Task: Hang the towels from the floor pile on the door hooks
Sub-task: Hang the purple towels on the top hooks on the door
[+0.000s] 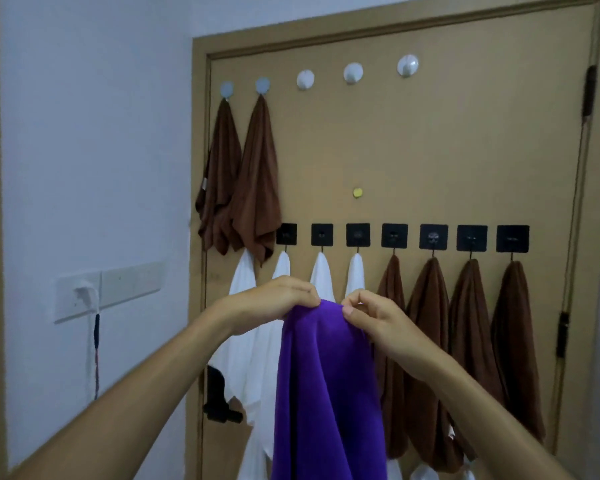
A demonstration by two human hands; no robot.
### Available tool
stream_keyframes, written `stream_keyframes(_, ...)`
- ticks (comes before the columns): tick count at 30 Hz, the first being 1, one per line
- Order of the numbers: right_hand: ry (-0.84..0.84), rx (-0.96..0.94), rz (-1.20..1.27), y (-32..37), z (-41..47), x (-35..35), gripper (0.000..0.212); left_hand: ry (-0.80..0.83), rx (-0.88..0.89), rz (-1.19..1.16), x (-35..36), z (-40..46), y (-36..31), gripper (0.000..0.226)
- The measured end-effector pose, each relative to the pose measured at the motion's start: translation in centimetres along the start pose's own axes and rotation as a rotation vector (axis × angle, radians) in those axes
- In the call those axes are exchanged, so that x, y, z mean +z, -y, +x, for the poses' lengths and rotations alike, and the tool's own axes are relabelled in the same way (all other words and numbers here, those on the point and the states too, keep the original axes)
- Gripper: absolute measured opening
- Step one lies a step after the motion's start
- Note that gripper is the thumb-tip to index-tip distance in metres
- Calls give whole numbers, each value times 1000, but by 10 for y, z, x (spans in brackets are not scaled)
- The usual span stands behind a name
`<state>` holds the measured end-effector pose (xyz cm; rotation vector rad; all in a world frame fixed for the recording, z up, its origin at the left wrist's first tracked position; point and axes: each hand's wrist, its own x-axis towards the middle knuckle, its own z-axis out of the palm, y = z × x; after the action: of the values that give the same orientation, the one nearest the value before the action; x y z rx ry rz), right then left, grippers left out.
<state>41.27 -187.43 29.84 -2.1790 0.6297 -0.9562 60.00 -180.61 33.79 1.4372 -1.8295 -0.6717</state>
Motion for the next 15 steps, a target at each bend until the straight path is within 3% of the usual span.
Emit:
stream_keyframes(4,-54,-80,-78,-1,56,-24,12,-10,39,-27,-34,52,-3,17)
stream_keyframes(8,-62,-125,-28,-3,111,-55,7,-107,175,112,-68,101,-2,22)
stream_keyframes(15,-139,-248,-231,-8,209,-91,21,-340,396,215,-124,177,7,17)
